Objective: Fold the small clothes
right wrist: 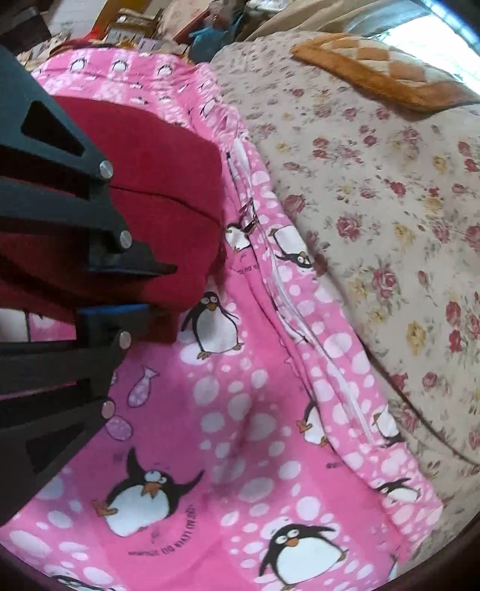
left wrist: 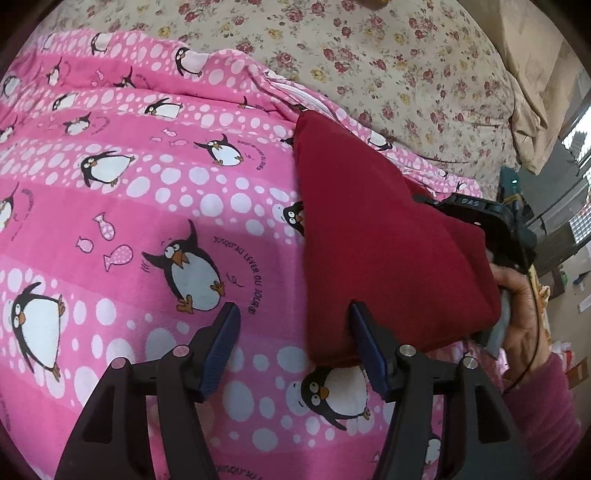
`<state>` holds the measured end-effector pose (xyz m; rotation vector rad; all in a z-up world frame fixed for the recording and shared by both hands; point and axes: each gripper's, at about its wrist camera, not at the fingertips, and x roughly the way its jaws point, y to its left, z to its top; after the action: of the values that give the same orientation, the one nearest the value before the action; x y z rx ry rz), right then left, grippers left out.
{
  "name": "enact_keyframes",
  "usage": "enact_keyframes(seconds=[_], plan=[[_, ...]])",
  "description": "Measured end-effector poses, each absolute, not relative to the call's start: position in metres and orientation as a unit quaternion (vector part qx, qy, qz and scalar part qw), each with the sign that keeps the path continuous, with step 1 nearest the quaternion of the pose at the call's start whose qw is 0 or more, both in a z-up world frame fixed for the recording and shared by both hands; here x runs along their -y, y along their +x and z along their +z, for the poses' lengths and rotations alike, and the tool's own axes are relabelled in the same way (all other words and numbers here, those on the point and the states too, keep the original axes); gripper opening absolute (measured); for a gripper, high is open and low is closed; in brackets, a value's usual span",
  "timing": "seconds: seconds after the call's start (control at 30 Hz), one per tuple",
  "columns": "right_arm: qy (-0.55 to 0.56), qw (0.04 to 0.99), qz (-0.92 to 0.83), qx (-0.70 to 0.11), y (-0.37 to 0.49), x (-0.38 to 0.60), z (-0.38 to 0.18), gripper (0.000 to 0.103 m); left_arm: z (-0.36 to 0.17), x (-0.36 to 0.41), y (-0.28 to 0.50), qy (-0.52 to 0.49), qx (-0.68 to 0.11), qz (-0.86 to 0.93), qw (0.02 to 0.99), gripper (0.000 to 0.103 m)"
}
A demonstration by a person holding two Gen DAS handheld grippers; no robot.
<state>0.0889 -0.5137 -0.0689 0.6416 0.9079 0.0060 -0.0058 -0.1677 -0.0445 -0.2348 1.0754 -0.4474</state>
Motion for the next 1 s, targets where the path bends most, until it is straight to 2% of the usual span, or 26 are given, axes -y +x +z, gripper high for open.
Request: enact_keyframes(seconds=[0.17,0.3,0.33,0.5,0.77,0.8,0.83,0.87,0.9,1.0], plan=[[0.300,0.854,0.013,-0.426,0.070,0.513,-0.048,0.016,-0.043,0.170,-0.008,-0.095,-0.504,-0.203,0.834,0.041],[0.296,0.858,0.023,-0.420,0.039,0.507,-0.028,0.047,-0.035,0.170,-0.006,-0.088,-0.504,-0.205,0.834,0.041],[0.304,0.855,0.034,-0.418,0.028,0.505,-0.023,0.051,-0.032,0.169,-0.005,-0.090,-0.501,-0.206,0.836,0.041],[0.327,0.851,0.077,-0.405,-0.014,0.494,-0.010,0.059,-0.011,0.167,0.013,-0.101,-0.483,-0.208,0.844,0.041],[0.317,0.849,0.148,-0.396,-0.055,0.459,-0.006,0.059,-0.011,0.202,0.060,-0.055,-0.495,-0.212,0.841,0.041],[0.306,0.849,0.158,-0.400,-0.054,0.452,-0.008,0.055,-0.017,0.206,0.068,-0.059,-0.504,-0.209,0.836,0.041],[0.273,0.853,0.158,-0.415,-0.051,0.442,-0.011,0.030,-0.021,0.208,0.072,-0.063,-0.509,-0.209,0.833,0.041],[0.247,0.857,0.146,-0.428,-0.051,0.437,-0.014,0.013,-0.024,0.210,0.074,-0.066,-0.513,-0.209,0.830,0.041],[0.233,0.857,0.131,-0.442,-0.052,0.435,-0.019,0.007,-0.028,0.211,0.076,-0.071,-0.518,-0.211,0.826,0.042],[0.274,0.831,0.122,-0.468,-0.061,0.446,-0.047,0.006,-0.033,0.211,0.075,-0.086,-0.519,-0.219,0.822,0.044]])
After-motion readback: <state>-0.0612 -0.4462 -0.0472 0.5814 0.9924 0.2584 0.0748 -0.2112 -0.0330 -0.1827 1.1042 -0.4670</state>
